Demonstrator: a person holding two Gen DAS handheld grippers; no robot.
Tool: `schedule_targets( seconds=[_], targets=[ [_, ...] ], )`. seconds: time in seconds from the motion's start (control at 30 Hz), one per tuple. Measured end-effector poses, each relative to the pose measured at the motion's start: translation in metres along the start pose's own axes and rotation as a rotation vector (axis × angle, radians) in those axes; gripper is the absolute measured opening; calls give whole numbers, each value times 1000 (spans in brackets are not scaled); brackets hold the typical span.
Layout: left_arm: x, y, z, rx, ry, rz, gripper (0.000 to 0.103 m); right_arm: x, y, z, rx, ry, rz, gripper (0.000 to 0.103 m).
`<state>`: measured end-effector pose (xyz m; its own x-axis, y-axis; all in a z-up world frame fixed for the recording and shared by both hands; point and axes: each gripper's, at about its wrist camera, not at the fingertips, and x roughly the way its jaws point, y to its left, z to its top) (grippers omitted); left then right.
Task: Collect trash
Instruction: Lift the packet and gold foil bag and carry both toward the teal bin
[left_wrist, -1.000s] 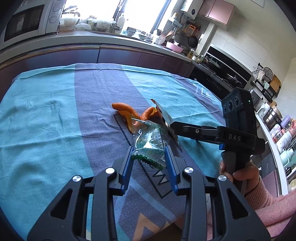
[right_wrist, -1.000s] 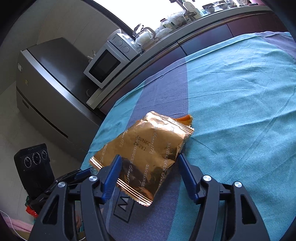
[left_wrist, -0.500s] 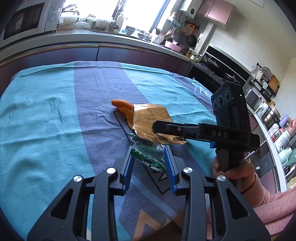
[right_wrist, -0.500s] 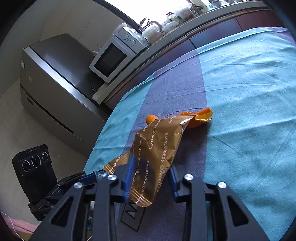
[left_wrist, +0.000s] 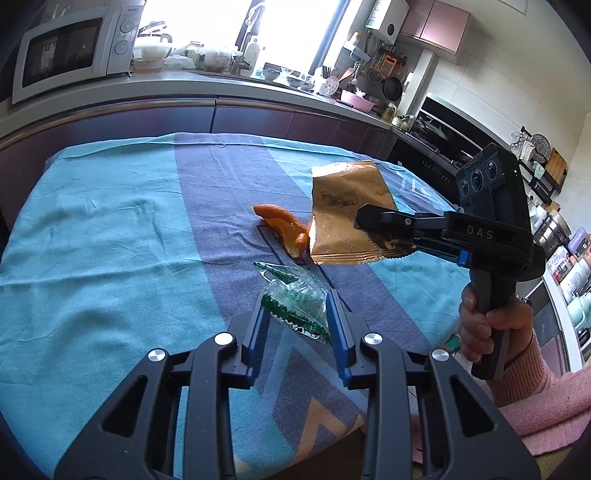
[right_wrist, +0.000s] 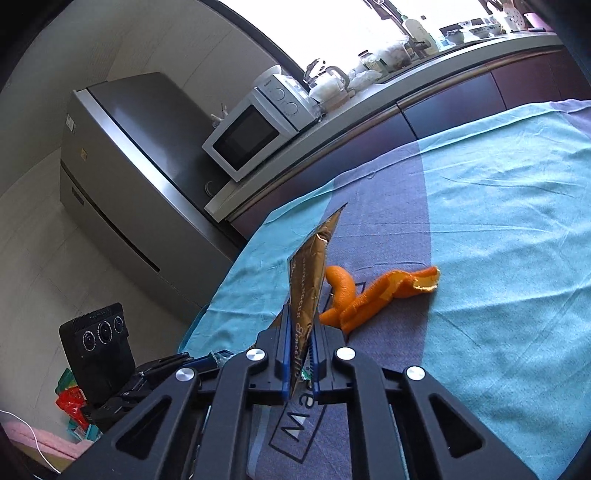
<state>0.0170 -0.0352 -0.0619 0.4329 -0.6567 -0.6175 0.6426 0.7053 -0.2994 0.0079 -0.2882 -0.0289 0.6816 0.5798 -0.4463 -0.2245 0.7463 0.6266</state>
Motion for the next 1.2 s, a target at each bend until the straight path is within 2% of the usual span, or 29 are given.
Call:
schedule_targets(
  seconds=[0.23, 0.57, 1.2],
  targets=[
    [-30, 18, 0, -3, -49, 106, 31, 21, 24, 10, -59, 17, 55, 7],
    [-72, 54, -4, -79, -97, 247, 31, 71, 63, 19, -149, 90, 136, 7],
    [-136, 97, -25, -205, -164, 431, 31, 147, 124, 23, -232, 211, 262, 7]
  ],
)
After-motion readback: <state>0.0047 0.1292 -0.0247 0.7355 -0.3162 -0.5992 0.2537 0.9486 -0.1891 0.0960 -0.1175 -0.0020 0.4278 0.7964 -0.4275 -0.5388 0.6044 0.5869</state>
